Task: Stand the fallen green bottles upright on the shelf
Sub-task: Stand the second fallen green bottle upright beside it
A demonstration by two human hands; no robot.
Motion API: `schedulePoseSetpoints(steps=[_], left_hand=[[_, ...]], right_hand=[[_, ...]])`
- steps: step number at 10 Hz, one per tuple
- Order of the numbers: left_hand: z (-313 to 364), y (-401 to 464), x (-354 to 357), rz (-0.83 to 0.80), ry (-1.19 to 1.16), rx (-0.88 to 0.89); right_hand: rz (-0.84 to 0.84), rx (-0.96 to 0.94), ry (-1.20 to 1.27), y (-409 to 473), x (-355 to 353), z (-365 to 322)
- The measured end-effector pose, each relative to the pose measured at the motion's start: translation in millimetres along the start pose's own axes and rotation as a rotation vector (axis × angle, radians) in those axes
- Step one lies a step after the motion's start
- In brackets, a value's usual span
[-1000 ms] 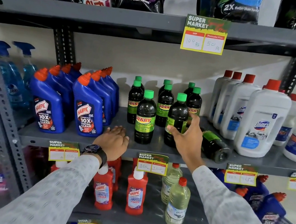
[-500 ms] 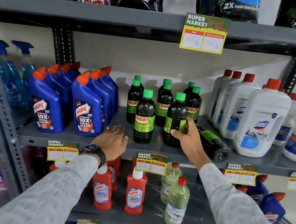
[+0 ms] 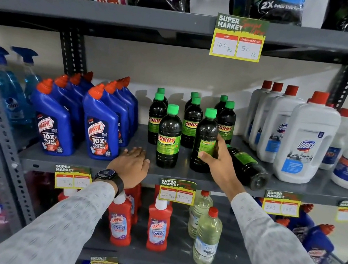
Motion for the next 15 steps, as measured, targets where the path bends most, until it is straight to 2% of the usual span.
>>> schedulePoseSetpoints(steps=[1, 3, 4, 6, 9, 11, 13, 15], left_hand=[[-1, 0, 0, -0.008, 0.0, -0.004], [1, -1, 0, -0.018, 0.007, -0.008], [0, -1, 0, -0.021, 0.007, -0.007], [0, 0, 0, 0.003, -0.001, -0.002], [-2, 1, 2, 0.005, 0.007, -0.009], [-2, 1, 3, 0.007, 0.014, -0.011], [-4, 3, 5, -0.001, 0.018, -0.01], [-4, 4, 5, -0.024, 0.016, 0.002]], right_hand=[[-0.007, 0.004, -0.004, 1, -1, 2], [0.12, 0.003, -0.063, -3, -3, -4], [0.123, 0.007, -0.054, -2, -4, -5], [0.0, 0.013, 0.015, 2, -3, 5], [0.13, -0.016, -0.037, -2, -5, -4], [0.1, -0.011, -0.077, 0, -5, 1], [0.171, -0.006, -0.128, -3, -4, -4], [0.147, -0.016, -0.076, -12, -5, -12]])
Point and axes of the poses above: each hand's wrist, its own y-axis towards the middle knuckle, its own x-axis out of the palm, z = x × y, the point moved 6 cm from there along y, towards the middle knuckle, and after that the axes turned 3 degrees about x, right-handed, at the moved point
